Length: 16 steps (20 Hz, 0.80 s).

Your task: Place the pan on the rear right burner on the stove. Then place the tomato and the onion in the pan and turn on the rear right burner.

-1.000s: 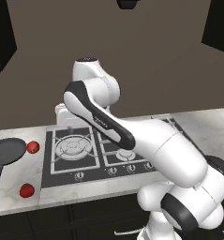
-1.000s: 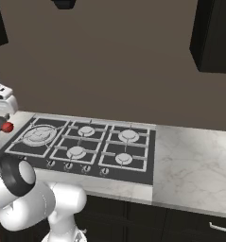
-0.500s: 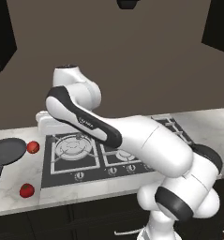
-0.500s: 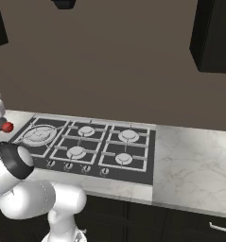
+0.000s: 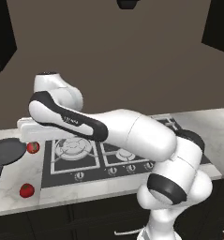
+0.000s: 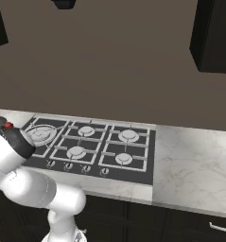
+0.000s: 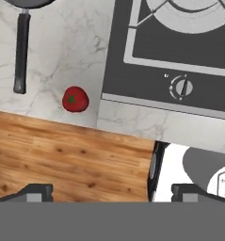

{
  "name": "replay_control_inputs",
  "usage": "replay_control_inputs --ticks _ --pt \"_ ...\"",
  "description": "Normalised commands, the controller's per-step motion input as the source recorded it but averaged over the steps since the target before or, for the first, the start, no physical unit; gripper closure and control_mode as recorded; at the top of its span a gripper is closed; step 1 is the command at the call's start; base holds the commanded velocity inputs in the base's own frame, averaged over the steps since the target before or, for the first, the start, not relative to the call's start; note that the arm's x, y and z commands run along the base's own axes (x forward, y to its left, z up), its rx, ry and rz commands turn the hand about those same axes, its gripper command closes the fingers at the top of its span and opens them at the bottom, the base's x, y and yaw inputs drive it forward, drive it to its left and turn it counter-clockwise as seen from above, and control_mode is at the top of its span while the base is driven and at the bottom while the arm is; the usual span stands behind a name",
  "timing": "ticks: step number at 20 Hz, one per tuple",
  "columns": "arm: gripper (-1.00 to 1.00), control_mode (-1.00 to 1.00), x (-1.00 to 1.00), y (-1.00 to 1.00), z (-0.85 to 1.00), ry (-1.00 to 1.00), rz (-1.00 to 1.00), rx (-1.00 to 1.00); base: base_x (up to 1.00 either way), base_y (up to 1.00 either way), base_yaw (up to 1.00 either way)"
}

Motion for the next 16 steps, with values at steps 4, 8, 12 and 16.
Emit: replay_control_inputs --ticks 4,8,12,16 --pt "-1.0 -1.0 0.0 0.44 -0.25 0.0 0.02 0.0 0.0 0.0 0.0" --pt "-1.0 -1.0 0.0 0.4 -0.16 0.0 0.01 0.0 0.0 0.0 0.0" --pt "-1.0 -1.0 0.0 0.35 -0.13 -0.02 0.0 0.0 0.0 0.0 0.0" --pt "-1.0 -1.0 0.01 0.28 -0.12 -0.04 0.0 0.0 0.0 0.0 0.0"
